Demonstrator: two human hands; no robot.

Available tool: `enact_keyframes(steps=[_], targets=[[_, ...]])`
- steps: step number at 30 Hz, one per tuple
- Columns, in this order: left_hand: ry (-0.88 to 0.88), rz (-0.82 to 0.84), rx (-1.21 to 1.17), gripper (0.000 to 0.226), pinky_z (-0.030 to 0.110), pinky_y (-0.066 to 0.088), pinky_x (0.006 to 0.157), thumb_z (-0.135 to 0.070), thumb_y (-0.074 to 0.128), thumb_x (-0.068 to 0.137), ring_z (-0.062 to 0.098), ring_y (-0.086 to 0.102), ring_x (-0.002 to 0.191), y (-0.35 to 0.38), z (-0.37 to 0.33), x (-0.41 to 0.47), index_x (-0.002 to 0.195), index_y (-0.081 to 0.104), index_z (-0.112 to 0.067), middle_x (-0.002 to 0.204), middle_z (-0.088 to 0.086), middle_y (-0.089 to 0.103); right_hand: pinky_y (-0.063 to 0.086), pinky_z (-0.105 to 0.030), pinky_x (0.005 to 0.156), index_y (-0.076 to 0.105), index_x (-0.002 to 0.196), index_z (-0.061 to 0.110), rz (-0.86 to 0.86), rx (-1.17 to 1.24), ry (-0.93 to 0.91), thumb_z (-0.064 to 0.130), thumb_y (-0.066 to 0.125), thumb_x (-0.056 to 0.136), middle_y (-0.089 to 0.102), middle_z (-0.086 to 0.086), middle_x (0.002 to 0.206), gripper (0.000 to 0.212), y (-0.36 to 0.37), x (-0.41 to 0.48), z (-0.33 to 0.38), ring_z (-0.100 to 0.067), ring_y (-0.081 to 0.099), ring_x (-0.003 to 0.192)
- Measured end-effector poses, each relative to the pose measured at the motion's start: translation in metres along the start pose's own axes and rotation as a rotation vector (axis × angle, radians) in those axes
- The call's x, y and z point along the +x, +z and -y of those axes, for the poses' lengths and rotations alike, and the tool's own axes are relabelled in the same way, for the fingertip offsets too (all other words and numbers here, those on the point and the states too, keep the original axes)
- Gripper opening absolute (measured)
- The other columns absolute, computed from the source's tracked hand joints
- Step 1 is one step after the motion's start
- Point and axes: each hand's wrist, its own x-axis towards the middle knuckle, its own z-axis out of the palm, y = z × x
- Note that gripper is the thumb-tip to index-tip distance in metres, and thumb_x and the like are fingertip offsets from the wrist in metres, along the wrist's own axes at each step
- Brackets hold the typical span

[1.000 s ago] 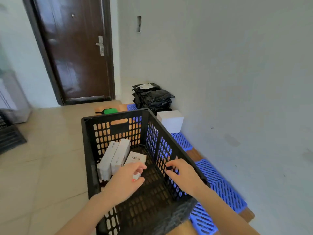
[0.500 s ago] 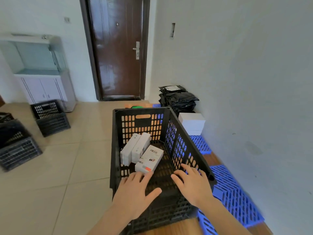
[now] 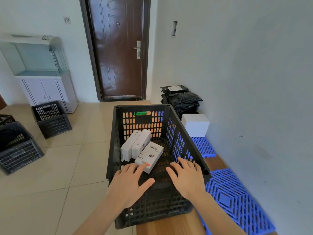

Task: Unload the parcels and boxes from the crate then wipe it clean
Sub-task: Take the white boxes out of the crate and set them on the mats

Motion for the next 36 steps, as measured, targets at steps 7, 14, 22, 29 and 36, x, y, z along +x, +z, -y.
enact_keyframes(steps=[7, 14, 22, 29, 36], targets=[[-0.011, -0.019, 0.025, 0.1, 0.042, 0.025, 0.116, -0.087, -0.016, 0.066, 0.016, 0.023, 0.146, -0.002, 0.017, 0.038, 0.149, 0.018, -0.044, 0.157, -0.011, 0.027, 0.009, -0.046, 0.117, 0.038, 0.141, 0.042, -0.003, 0.011, 0.007, 0.064, 0.011, 0.095, 0.025, 0.009, 0.157, 0.058, 0.001, 0.038, 0.009, -0.015, 0.018, 0.145], [-0.016, -0.012, 0.03, 0.1, 0.045, 0.026, 0.116, -0.087, -0.015, 0.066, 0.017, 0.023, 0.146, -0.004, 0.028, 0.078, 0.15, 0.017, -0.043, 0.159, -0.009, 0.025, 0.01, -0.046, 0.117, 0.04, 0.14, 0.042, -0.008, -0.009, 0.015, 0.063, 0.013, 0.095, 0.026, 0.009, 0.157, 0.056, 0.001, 0.078, 0.013, -0.015, 0.02, 0.144], [-0.002, -0.016, 0.007, 0.1, 0.045, 0.031, 0.113, -0.087, -0.013, 0.066, 0.017, 0.027, 0.144, -0.003, 0.042, 0.12, 0.148, 0.021, -0.042, 0.157, -0.009, 0.028, 0.014, -0.046, 0.117, 0.042, 0.139, 0.041, 0.005, -0.022, 0.023, 0.062, 0.014, 0.096, 0.03, 0.007, 0.155, 0.056, 0.002, 0.121, 0.016, -0.016, 0.024, 0.143], [0.03, -0.006, 0.018, 0.086, 0.045, 0.036, 0.11, -0.084, -0.004, 0.076, 0.02, 0.031, 0.141, -0.001, 0.055, 0.149, 0.146, 0.023, -0.042, 0.155, -0.007, 0.03, 0.016, -0.045, 0.116, 0.044, 0.137, 0.042, -0.003, -0.039, 0.044, 0.062, 0.014, 0.096, 0.033, 0.008, 0.153, 0.055, 0.002, 0.149, 0.021, -0.015, 0.027, 0.141], [0.054, -0.01, 0.034, 0.08, 0.045, 0.04, 0.107, -0.082, -0.001, 0.079, 0.021, 0.035, 0.139, 0.004, 0.059, 0.159, 0.145, 0.021, -0.042, 0.154, -0.005, 0.032, 0.017, -0.046, 0.117, 0.046, 0.135, 0.04, -0.011, -0.04, 0.071, 0.061, 0.015, 0.096, 0.036, 0.008, 0.152, 0.054, 0.003, 0.156, 0.022, -0.014, 0.028, 0.141]])
